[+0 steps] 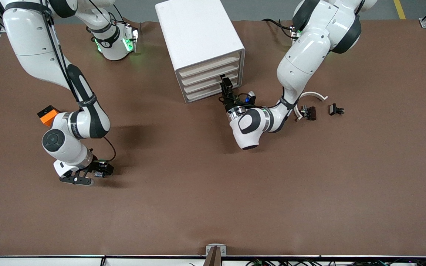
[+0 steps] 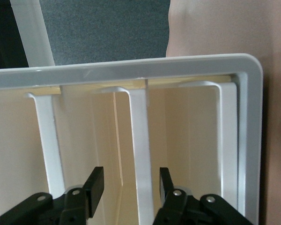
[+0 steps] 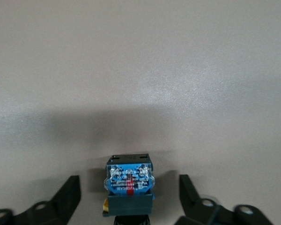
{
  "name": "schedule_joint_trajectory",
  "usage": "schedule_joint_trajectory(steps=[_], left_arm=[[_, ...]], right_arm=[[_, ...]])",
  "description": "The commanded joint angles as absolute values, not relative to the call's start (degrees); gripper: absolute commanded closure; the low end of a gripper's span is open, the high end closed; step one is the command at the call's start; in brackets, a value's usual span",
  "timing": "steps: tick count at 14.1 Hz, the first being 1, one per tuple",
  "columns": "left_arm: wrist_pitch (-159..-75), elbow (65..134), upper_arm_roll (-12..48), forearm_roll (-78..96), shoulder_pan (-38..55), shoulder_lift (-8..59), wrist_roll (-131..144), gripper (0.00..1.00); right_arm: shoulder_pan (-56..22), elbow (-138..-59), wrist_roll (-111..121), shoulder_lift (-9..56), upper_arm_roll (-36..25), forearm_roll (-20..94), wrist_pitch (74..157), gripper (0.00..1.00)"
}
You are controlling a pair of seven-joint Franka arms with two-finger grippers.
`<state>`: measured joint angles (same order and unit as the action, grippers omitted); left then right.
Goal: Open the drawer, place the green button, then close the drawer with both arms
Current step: 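Pull the drawer open with the left gripper while the right gripper carries the button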
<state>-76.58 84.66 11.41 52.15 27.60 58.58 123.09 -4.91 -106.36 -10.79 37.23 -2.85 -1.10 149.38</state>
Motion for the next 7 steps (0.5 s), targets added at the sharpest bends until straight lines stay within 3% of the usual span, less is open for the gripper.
schedule_joint_trajectory(steps=[1, 2, 6, 7], left_arm=[[-77.26, 84.46, 11.43, 53.44, 28.3, 59.41, 124.54, 0.46], [-77.26, 84.46, 11.43, 53.44, 28.39, 59.5, 124.54, 0.47], [-77.08, 84.55, 11.43, 53.61, 29.53, 59.41, 124.63, 0.56], [-76.82, 84.55, 11.43, 53.44, 29.88, 59.5, 124.63, 0.65]], right_arm=[[-5.01, -106.52, -11.43, 37.0, -2.72, -2.02, 148.8, 0.86], [-5.1, -106.44, -12.12, 36.91, -2.72, -2.02, 148.71, 1.0], [-4.48, -106.08, -12.13, 36.83, -2.64, -1.76, 148.71, 1.0], [-4.48, -105.56, -12.13, 36.83, -2.64, -1.58, 147.67, 1.0]])
